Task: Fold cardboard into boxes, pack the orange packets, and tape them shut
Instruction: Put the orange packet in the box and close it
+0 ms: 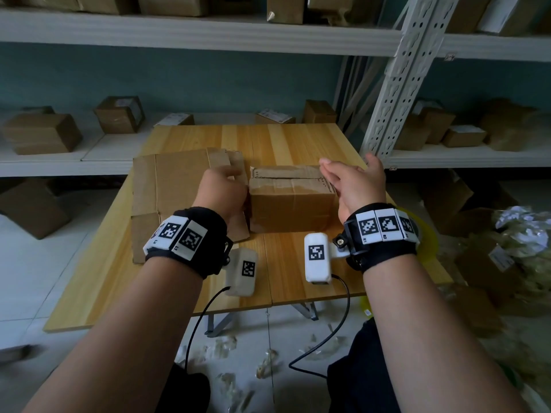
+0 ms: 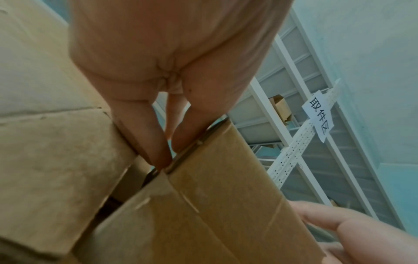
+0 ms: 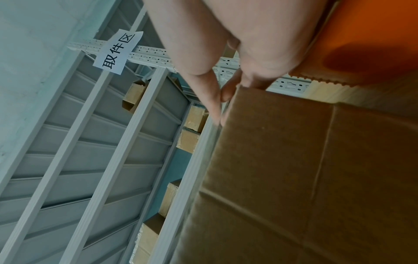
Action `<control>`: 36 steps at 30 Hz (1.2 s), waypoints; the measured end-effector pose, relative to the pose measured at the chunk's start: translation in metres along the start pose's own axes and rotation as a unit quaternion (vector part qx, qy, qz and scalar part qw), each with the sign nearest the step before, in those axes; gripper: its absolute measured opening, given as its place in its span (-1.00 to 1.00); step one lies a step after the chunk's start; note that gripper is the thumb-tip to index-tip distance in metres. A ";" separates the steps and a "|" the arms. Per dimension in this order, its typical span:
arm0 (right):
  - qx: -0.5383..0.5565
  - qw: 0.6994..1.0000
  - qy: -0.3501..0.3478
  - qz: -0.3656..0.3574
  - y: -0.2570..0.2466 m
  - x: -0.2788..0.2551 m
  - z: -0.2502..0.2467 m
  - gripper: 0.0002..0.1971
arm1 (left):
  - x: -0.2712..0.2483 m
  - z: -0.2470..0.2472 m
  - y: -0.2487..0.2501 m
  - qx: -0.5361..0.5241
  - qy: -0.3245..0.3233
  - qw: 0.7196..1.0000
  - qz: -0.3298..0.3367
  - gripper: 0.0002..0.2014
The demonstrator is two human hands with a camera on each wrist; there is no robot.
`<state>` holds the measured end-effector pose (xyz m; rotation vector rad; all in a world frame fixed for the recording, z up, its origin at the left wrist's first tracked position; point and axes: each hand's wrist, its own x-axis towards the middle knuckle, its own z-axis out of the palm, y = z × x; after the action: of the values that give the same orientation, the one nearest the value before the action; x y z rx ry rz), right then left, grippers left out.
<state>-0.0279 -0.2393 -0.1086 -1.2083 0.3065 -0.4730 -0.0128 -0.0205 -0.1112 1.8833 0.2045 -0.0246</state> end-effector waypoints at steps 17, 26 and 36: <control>-0.041 0.999 -0.017 -0.026 0.000 -0.002 -0.002 0.15 | -0.043 0.000 0.001 0.118 -0.210 0.969 0.052 0.17; -0.001 0.999 -0.026 -0.021 -0.014 -0.019 -0.002 -0.29 | -0.042 0.003 -0.010 -0.035 -0.236 0.968 0.075 0.06; -0.035 0.998 -0.029 -0.036 -0.020 -0.019 0.000 -0.55 | -0.041 0.004 -0.013 -0.057 -0.255 0.957 0.129 -0.30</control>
<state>-0.0481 -0.2347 -0.0903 -1.3023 0.2315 -0.4920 -0.0546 -0.0261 -0.1194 1.7125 -0.3857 -0.3098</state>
